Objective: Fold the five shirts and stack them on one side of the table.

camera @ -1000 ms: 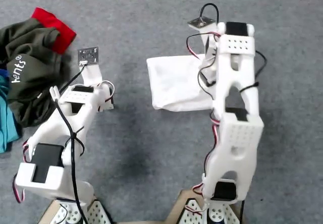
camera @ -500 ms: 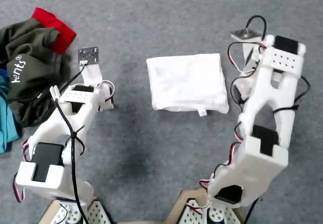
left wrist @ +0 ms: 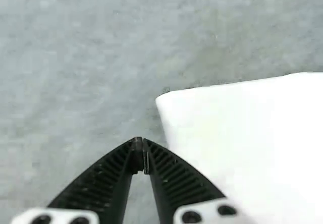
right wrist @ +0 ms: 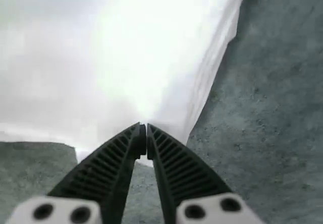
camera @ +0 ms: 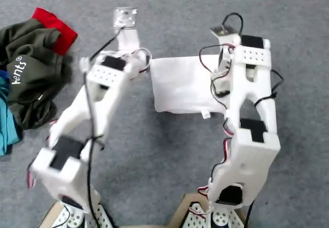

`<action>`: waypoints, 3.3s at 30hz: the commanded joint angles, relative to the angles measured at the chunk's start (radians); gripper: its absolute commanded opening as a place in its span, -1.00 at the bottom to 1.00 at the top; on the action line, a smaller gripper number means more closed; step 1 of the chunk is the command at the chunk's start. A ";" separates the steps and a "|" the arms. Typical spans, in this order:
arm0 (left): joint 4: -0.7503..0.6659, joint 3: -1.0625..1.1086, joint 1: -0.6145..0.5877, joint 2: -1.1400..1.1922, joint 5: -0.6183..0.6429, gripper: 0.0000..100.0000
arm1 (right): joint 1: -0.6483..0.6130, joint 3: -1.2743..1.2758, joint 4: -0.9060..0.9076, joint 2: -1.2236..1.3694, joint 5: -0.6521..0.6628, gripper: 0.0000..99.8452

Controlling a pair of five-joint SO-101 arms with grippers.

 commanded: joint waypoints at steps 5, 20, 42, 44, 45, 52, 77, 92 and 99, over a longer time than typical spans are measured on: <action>0.025 -0.483 0.021 0.519 0.048 -0.94 | 0.051 -0.005 -0.055 0.091 -0.020 -0.97; 0.655 -1.331 0.012 0.730 0.083 -0.94 | 0.066 -0.269 0.189 -0.022 0.002 -0.97; 0.753 -1.742 0.042 0.999 0.041 -0.94 | 0.135 0.054 -0.037 -0.119 0.118 -0.97; 0.806 -1.730 0.062 0.957 0.000 -0.94 | 0.144 0.005 -0.008 -0.189 0.120 -0.97; 0.845 -1.730 0.067 0.924 -0.014 -0.94 | 0.147 -0.022 -0.005 -0.217 0.120 -0.97; 1.036 -1.715 0.094 0.835 -0.080 -0.94 | 0.103 -0.206 -0.157 -0.108 0.072 -0.97; 0.390 -0.209 0.194 0.210 -0.064 -0.94 | 0.072 -1.388 0.195 0.674 0.048 -0.97; 0.384 -0.225 0.203 0.210 -0.028 -0.94 | -0.017 -1.345 0.149 0.728 0.048 -0.97; 0.321 -0.183 0.205 0.213 -0.038 -0.94 | 0.083 -1.343 -0.061 0.905 0.043 -0.97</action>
